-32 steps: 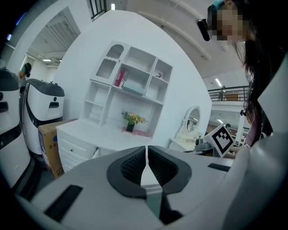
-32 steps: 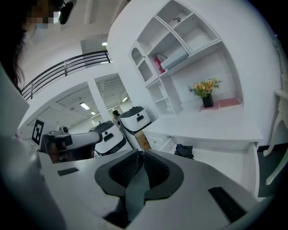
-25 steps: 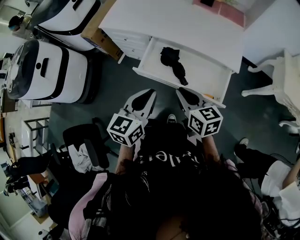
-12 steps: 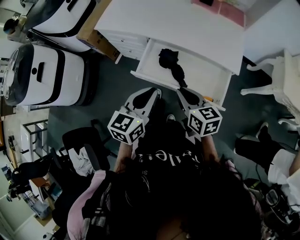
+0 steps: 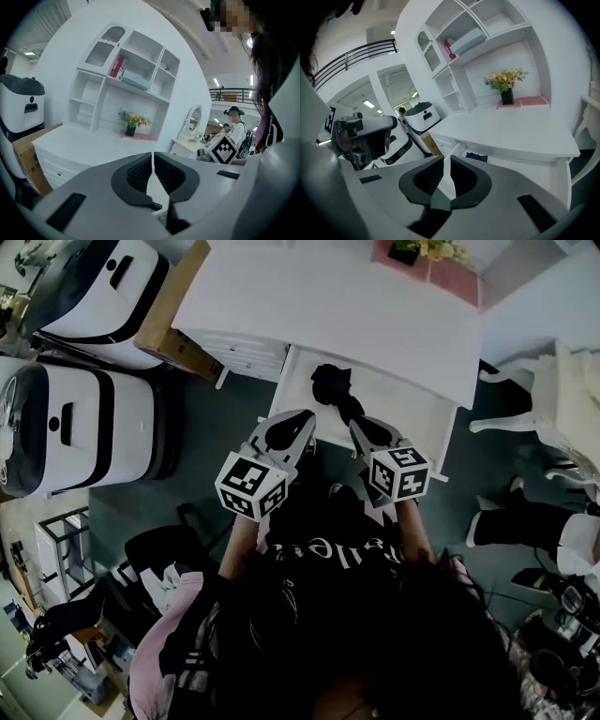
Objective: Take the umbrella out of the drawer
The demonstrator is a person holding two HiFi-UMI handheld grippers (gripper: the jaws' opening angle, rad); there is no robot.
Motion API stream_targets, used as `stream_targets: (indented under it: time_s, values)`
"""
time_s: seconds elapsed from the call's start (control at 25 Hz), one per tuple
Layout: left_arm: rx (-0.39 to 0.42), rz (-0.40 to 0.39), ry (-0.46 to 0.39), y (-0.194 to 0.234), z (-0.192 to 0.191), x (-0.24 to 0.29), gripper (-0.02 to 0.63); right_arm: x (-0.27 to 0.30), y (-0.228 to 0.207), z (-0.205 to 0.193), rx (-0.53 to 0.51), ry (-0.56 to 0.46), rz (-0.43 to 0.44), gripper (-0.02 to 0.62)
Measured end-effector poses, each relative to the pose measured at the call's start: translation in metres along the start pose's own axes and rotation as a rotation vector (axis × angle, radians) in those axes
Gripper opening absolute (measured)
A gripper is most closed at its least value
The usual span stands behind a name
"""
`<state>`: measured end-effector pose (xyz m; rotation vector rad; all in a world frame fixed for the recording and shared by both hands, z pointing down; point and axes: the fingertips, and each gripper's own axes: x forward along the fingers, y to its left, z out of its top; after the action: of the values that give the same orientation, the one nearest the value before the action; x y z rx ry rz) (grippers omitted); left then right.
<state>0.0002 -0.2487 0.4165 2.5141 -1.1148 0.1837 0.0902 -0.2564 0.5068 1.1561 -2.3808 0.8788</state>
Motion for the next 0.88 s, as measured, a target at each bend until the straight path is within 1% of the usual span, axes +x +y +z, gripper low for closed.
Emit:
stream_targets:
  time_s: [0.16,0.32,0.52,0.72,0.8,0.88]
  values:
    - [-0.001,-0.027,0.012,0.023,0.004,0.015,0.025,0.031,-0.019,0.000,-0.025,0.048,-0.040,0.069]
    - [-0.022,-0.042,0.026,0.048,0.001,0.026,0.026,0.067,-0.044,-0.010,-0.047,0.120,-0.073,0.069]
    - [-0.033,-0.047,0.052,0.078,-0.001,0.037,0.025,0.110,-0.076,-0.031,-0.079,0.251,-0.086,0.071]
    - [-0.033,-0.049,0.064,0.099,0.001,0.044,0.026,0.142,-0.100,-0.058,-0.092,0.374,-0.090,0.072]
    - [-0.034,-0.047,0.074,0.107,0.000,0.047,0.026,0.155,-0.105,-0.069,-0.089,0.419,-0.078,0.092]
    - [-0.035,-0.049,0.080,0.114,0.000,0.053,0.026,0.169,-0.111,-0.079,-0.085,0.462,-0.057,0.172]
